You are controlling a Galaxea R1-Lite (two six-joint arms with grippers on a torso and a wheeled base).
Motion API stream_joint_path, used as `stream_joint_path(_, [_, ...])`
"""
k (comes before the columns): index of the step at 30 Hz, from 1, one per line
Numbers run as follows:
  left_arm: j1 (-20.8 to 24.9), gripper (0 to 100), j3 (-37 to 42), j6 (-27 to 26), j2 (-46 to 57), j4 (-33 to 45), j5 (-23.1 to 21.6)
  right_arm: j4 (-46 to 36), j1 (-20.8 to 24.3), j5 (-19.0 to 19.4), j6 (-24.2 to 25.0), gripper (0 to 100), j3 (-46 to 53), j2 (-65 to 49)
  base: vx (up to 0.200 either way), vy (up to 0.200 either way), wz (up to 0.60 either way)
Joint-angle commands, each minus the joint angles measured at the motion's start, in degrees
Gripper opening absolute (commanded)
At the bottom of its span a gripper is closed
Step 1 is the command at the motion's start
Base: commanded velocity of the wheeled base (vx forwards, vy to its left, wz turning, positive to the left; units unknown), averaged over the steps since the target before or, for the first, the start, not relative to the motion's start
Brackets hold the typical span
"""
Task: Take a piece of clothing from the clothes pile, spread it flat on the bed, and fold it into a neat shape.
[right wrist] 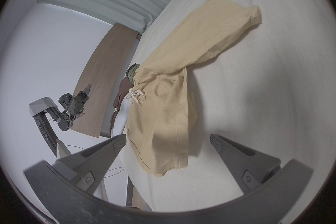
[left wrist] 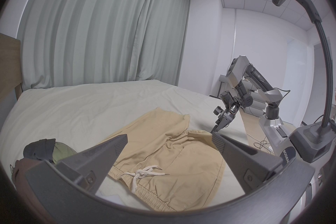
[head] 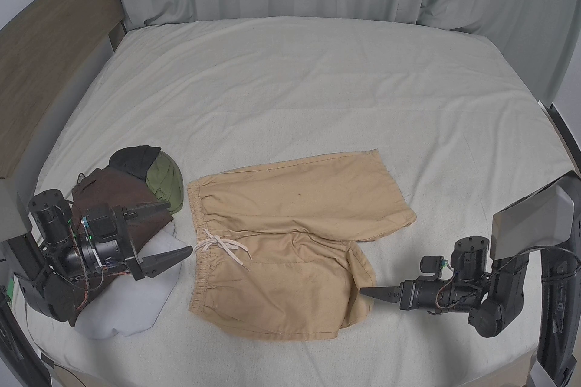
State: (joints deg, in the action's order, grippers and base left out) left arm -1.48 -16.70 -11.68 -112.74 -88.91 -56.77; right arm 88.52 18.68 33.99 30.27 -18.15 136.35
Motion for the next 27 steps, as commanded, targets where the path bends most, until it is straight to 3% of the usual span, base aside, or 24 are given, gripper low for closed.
stream_joint_path(1, [-0.02, 100, 0.00, -0.01, -0.11, -0.04, -0.01, 0.08, 0.84, 0.03, 0.05, 100, -0.74, 2.43, 0.000, 0.000, 0.00])
stream_joint_path(23, [-0.11, 100, 0.00, -0.01, -0.20, -0.04, -0.01, 0.17, 5.14, 0.20, 0.23, 100, 1.28, 0.05, 0.000, 0.000, 0.00])
stream_joint_path(27, [-0.02, 100, 0.09, -0.01, -0.29, -0.04, -0.09, 0.08, 5.49, 1.78, 0.23, 100, 2.95, -2.67, 0.000, 0.000, 0.00])
